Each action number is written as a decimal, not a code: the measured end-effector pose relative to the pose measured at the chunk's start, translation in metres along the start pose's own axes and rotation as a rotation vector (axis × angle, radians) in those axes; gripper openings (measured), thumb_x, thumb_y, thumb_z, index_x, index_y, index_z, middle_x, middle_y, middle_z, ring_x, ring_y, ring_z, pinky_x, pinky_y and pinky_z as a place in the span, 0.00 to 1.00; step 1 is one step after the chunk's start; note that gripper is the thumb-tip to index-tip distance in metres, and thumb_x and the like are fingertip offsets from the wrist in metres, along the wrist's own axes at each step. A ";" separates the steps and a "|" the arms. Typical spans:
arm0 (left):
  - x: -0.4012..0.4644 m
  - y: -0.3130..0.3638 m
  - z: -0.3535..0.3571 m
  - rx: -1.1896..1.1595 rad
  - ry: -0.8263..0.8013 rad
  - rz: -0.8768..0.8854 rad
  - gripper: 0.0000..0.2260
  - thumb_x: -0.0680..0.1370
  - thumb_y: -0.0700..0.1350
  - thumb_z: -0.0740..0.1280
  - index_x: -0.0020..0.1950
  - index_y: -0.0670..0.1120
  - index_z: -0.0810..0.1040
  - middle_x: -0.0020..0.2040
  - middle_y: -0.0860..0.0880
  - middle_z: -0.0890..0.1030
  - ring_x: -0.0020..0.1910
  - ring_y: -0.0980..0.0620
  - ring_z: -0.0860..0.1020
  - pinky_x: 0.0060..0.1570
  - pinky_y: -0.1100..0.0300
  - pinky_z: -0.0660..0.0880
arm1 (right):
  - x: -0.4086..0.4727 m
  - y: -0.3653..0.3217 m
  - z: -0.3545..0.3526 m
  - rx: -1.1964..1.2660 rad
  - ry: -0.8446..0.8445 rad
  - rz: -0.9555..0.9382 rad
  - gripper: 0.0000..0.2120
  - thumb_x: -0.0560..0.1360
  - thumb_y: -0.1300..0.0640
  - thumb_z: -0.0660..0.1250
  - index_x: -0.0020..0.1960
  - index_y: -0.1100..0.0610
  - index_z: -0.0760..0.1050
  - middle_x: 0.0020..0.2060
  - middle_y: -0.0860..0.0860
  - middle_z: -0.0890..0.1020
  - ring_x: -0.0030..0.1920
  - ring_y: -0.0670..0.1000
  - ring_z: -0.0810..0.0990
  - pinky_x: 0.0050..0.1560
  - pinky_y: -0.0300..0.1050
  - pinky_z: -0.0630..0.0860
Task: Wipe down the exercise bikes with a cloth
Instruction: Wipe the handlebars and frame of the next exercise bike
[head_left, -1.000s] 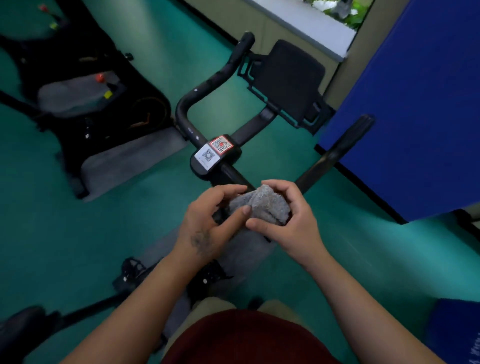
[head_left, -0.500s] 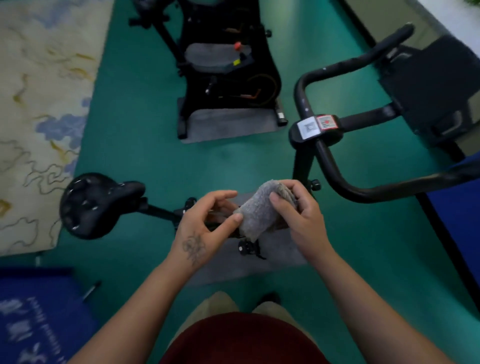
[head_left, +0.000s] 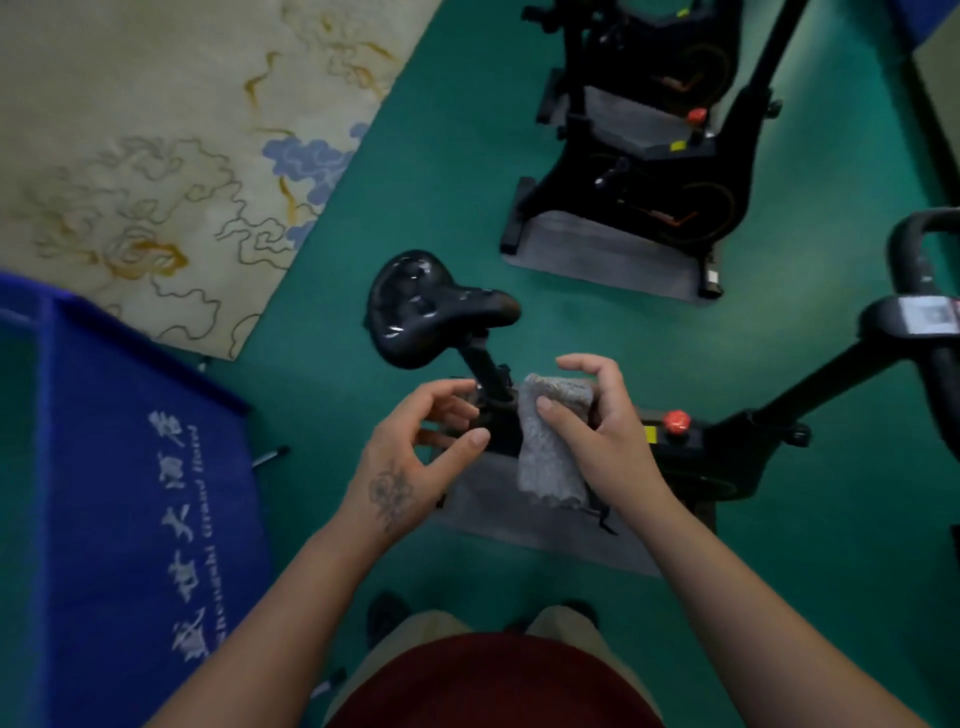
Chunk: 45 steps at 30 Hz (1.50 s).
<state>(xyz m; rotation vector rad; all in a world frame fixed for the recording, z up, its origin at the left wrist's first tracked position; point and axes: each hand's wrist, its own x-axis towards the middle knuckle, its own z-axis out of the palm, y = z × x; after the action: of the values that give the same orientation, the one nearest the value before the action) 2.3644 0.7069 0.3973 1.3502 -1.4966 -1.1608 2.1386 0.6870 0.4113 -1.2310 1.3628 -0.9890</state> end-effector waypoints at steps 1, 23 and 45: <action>-0.006 -0.006 -0.021 0.012 -0.002 -0.006 0.19 0.79 0.51 0.74 0.70 0.57 0.78 0.58 0.57 0.84 0.60 0.50 0.83 0.56 0.62 0.79 | 0.000 -0.004 0.021 0.010 -0.028 0.010 0.16 0.82 0.60 0.70 0.64 0.45 0.71 0.50 0.52 0.82 0.46 0.50 0.83 0.49 0.53 0.81; 0.046 -0.082 -0.270 0.091 -0.001 -0.019 0.22 0.80 0.54 0.74 0.73 0.55 0.76 0.60 0.59 0.81 0.63 0.52 0.80 0.61 0.51 0.80 | 0.107 -0.052 0.226 -0.006 -0.086 -0.080 0.18 0.75 0.53 0.78 0.61 0.47 0.77 0.60 0.47 0.81 0.60 0.57 0.82 0.57 0.66 0.83; 0.374 -0.104 -0.388 0.190 -0.219 0.008 0.21 0.80 0.54 0.74 0.73 0.55 0.76 0.62 0.58 0.80 0.64 0.57 0.79 0.61 0.60 0.78 | 0.399 -0.089 0.291 -0.039 0.032 -0.053 0.32 0.67 0.65 0.84 0.66 0.51 0.77 0.63 0.42 0.81 0.65 0.50 0.80 0.68 0.61 0.78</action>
<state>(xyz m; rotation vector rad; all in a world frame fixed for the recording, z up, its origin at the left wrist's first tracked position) 2.7193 0.2885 0.3931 1.3740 -1.8055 -1.2173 2.4505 0.2948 0.3922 -1.2915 1.3862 -1.0265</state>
